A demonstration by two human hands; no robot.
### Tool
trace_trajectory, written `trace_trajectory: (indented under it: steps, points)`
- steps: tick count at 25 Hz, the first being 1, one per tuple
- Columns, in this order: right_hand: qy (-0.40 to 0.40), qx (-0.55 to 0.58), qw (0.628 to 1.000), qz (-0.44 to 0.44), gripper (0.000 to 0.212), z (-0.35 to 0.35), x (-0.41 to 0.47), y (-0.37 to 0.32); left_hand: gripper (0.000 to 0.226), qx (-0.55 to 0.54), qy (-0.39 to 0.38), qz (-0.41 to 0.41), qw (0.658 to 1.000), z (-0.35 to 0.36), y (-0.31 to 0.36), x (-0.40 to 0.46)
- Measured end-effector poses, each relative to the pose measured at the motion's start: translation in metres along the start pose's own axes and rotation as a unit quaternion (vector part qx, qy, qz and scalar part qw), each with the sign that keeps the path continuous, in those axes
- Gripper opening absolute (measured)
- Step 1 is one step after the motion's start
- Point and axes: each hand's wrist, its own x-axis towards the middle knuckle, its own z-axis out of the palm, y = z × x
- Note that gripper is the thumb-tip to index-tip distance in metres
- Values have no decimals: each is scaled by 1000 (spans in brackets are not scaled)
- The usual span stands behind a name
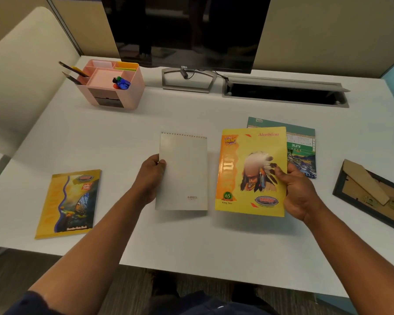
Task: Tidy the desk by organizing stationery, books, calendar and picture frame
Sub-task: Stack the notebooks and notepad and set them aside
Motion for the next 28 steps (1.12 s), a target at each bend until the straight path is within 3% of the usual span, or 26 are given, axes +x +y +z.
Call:
trace_trajectory:
  steps: [7,16,19,24,28]
  points:
    - [-64,14,996,59,32,42,-4,20,29,-64,-77,-44,994,20,-3,-11]
    - [-90,-3,993,82,30,62,-9,28,29,-89,-94,-55,990,33,-12,-20]
    - [-66,-2,995,71,29,59,-5,27,28,-56,-64,-17,996,28,-9,-18]
    - [-8,-47,999,21,30,37,5,25,27,10,56,69,996,-8,7,0]
    - [12,-96,995,2,29,32,8,29,29,-8,35,73,997,-26,23,0]
